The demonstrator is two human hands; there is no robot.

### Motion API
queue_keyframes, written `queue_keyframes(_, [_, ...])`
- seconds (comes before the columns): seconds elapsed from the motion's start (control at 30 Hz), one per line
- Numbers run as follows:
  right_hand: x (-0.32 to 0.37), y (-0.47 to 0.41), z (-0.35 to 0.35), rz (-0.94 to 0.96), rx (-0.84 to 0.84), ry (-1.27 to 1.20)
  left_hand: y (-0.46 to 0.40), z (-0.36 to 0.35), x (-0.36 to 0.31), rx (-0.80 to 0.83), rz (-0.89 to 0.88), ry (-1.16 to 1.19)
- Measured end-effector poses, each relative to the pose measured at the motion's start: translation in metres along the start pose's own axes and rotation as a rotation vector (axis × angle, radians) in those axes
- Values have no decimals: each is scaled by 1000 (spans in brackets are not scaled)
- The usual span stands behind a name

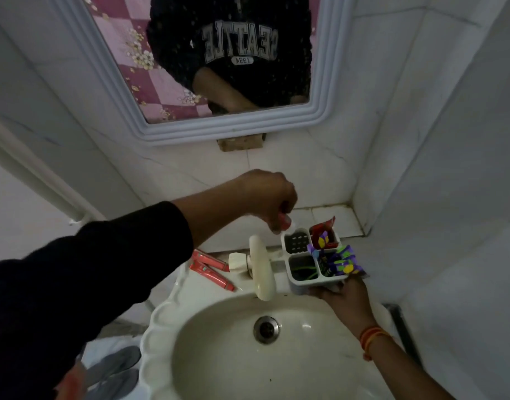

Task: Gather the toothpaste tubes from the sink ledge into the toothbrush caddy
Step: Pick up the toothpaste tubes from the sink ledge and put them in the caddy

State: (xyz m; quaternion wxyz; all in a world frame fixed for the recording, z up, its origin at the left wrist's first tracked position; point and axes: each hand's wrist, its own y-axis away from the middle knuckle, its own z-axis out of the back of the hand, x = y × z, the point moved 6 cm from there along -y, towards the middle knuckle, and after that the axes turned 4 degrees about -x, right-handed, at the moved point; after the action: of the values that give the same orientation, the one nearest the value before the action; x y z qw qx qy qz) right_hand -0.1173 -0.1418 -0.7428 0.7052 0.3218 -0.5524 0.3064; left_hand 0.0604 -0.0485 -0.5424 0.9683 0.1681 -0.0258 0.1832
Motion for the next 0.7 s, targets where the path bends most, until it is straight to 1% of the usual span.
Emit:
queue_keyframes(0.1, [3,0,-2,13,13,-21,1,24,-36,171,-29,-30])
queue_keyframes(0.17, [0,1,-1,3,16,-37,-1,23,-59,285,-44,-85])
queue_keyframes(0.23, [0,1,-1,0,20,-34,-3,17,-82,337,-59,-162])
queue_keyframes(0.3, [1,2,0,-14,17,-43,-3,16,-94,305,-24,-149])
queue_keyframes(0.43, [2,3,1,-24,-1,-54,-6,23,-94,143,42,25])
queue_keyframes(0.6, [0,4,3,-45,1,-35,-5,10,-90,80,84,71])
queue_keyframes(0.7, [1,3,2,-38,-1,-32,-3,11,-79,30,164,252])
